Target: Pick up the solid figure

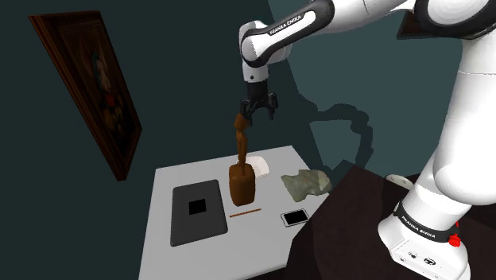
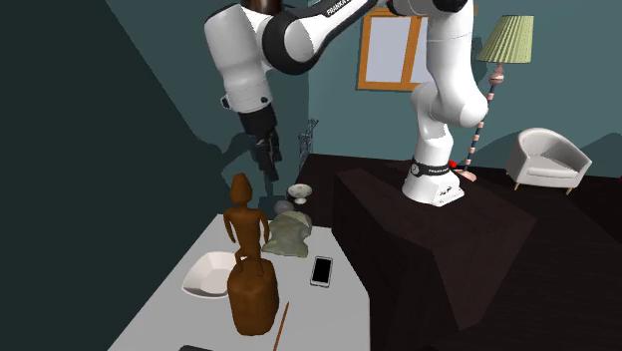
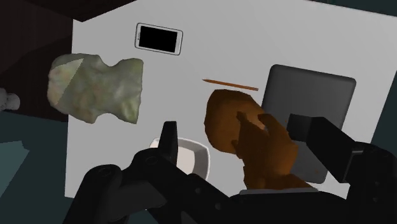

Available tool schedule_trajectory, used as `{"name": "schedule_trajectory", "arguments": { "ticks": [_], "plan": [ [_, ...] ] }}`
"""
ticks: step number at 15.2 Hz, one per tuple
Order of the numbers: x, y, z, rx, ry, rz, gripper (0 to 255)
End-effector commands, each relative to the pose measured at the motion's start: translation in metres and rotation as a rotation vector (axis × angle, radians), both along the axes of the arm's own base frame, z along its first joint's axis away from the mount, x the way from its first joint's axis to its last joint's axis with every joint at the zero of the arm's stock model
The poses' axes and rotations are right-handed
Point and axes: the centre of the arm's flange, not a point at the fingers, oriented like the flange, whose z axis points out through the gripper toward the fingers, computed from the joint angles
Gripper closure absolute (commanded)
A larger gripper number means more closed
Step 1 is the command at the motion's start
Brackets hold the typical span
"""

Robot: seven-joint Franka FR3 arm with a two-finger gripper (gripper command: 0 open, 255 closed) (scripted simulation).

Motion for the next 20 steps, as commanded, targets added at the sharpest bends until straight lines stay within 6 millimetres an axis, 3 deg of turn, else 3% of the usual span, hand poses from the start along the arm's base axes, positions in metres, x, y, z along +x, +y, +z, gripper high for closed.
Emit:
{"name": "schedule_trajectory", "arguments": {
  "ticks": [1, 10, 17, 20],
  "plan": [
    [0.024, 0.0, -0.016, 0.002, 0.005, -0.032, 0],
    [0.124, 0.001, -0.08, 0.014, 0.026, -0.167, 0],
    [0.124, 0.001, -0.117, 0.014, 0.026, -0.167, 0],
    [0.124, 0.001, -0.12, 0.014, 0.026, -0.167, 0]
  ]
}}
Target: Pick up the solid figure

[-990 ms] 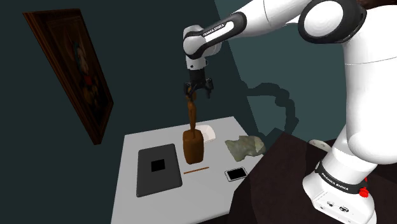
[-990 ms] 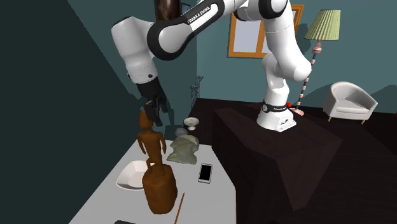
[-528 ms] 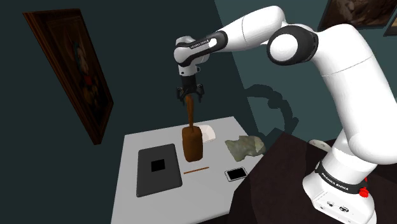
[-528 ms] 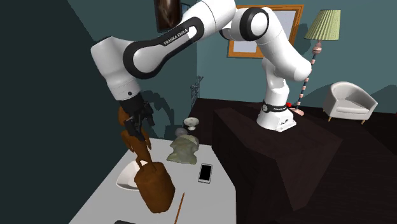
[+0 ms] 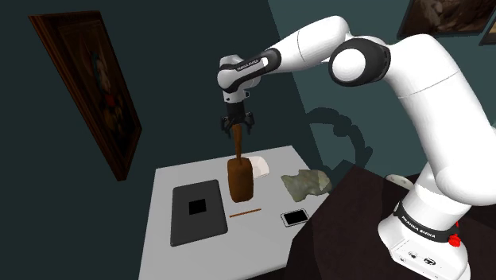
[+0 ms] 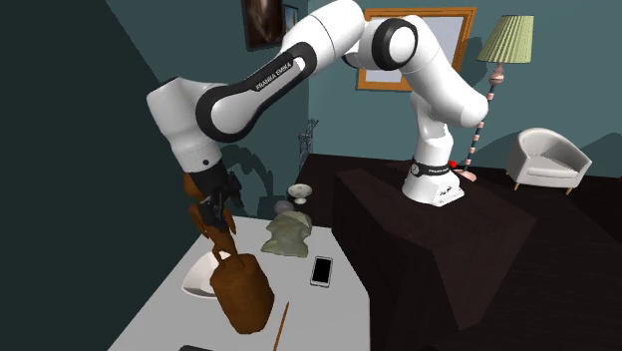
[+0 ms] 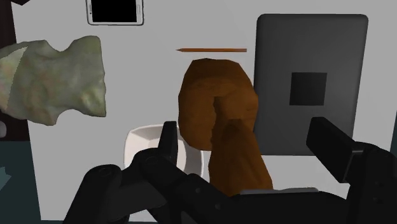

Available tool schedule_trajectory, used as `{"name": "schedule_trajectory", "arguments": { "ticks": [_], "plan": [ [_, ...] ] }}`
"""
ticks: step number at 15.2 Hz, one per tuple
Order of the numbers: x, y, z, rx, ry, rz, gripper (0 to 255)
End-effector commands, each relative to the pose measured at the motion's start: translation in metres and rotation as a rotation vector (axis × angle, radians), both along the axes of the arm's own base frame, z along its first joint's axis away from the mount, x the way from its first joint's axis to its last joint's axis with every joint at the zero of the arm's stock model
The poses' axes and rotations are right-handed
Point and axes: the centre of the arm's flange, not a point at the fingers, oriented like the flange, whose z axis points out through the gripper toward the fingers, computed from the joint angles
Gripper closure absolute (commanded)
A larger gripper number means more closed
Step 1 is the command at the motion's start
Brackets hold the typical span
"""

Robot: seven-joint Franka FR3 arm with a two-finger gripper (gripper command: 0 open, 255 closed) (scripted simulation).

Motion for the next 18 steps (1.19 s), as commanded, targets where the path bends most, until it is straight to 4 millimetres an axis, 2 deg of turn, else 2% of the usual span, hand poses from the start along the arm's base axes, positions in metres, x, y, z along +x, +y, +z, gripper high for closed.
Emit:
{"name": "schedule_trajectory", "arguments": {
  "ticks": [1, 10, 18],
  "plan": [
    [0.0, -0.001, -0.001, 0.0, 0.0, 0.0, 255],
    [0.0, 0.0, -0.001, 0.0, 0.0, 0.0, 255],
    [0.0, 0.0, 0.041, 0.0, 0.0, 0.0, 255]
  ]
}}
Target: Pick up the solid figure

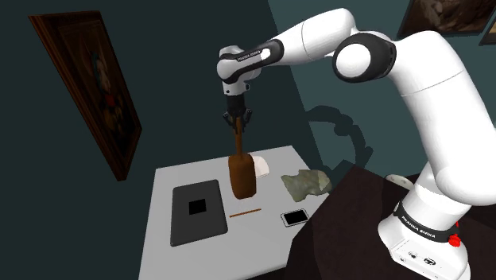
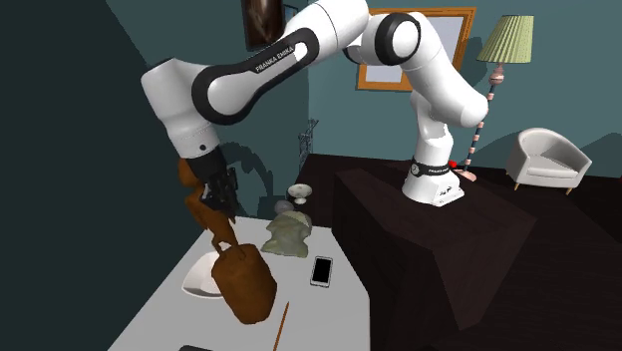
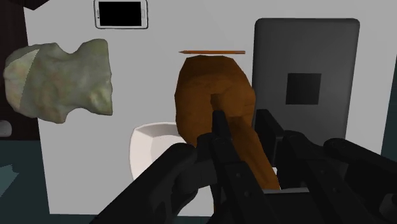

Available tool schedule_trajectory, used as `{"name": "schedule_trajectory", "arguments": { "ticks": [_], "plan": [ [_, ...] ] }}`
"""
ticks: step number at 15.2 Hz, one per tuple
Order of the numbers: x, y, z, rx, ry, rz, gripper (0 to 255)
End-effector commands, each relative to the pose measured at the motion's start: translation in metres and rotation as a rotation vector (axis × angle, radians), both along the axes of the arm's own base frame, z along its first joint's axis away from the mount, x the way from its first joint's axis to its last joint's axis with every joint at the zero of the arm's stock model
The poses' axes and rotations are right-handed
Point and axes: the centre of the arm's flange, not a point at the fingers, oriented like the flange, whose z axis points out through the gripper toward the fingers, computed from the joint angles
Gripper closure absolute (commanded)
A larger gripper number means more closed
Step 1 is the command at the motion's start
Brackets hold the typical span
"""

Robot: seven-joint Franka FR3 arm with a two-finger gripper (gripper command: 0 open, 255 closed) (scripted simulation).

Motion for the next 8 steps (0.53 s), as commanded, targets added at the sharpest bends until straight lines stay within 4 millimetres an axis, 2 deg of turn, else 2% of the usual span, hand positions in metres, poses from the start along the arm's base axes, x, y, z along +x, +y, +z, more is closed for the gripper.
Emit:
{"name": "schedule_trajectory", "arguments": {
  "ticks": [1, 8],
  "plan": [
    [0.001, 0.001, 0.013, 0.0, -0.004, 0.0, 255],
    [0.001, 0.001, 0.046, 0.0, -0.004, 0.0, 255]
  ]
}}
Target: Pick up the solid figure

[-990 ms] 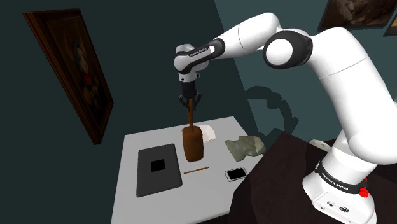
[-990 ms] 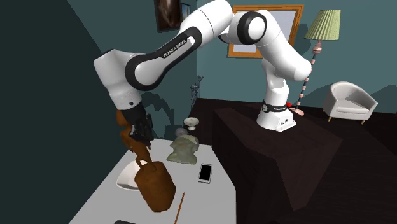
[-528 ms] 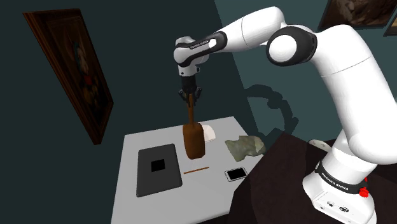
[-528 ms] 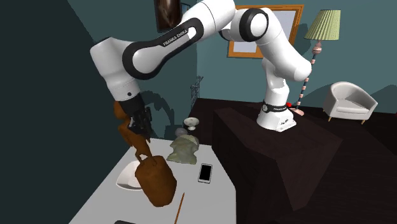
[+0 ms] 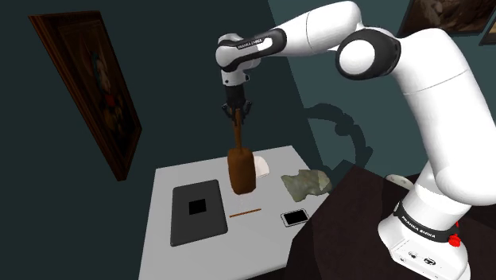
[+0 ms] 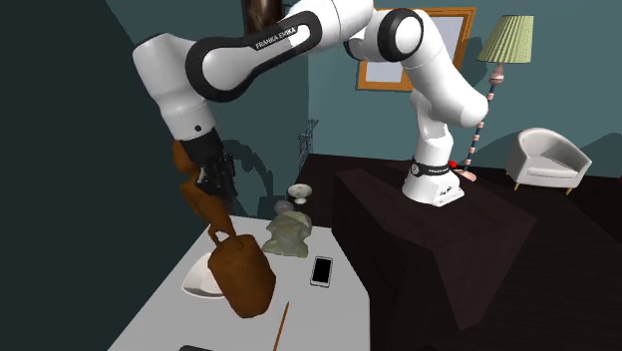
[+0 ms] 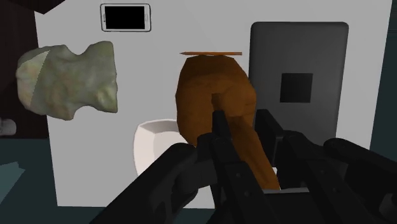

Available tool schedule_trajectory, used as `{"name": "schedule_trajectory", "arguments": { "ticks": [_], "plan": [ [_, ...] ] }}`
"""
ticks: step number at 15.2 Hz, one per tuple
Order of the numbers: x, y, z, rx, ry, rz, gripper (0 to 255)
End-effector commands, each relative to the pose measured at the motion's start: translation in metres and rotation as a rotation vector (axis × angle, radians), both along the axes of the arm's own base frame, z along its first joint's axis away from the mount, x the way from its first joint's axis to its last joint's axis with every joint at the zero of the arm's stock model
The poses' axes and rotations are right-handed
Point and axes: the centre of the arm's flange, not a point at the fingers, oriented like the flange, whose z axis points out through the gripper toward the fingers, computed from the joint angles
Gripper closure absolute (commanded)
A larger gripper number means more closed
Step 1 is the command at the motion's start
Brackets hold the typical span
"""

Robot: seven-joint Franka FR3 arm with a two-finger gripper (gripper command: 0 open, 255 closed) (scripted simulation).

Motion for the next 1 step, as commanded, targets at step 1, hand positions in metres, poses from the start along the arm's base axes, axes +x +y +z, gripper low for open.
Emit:
{"name": "schedule_trajectory", "arguments": {
  "ticks": [1],
  "plan": [
    [-0.0001, -0.0002, 0.0048, 0.0, -0.004, 0.0, 255]
  ]
}}
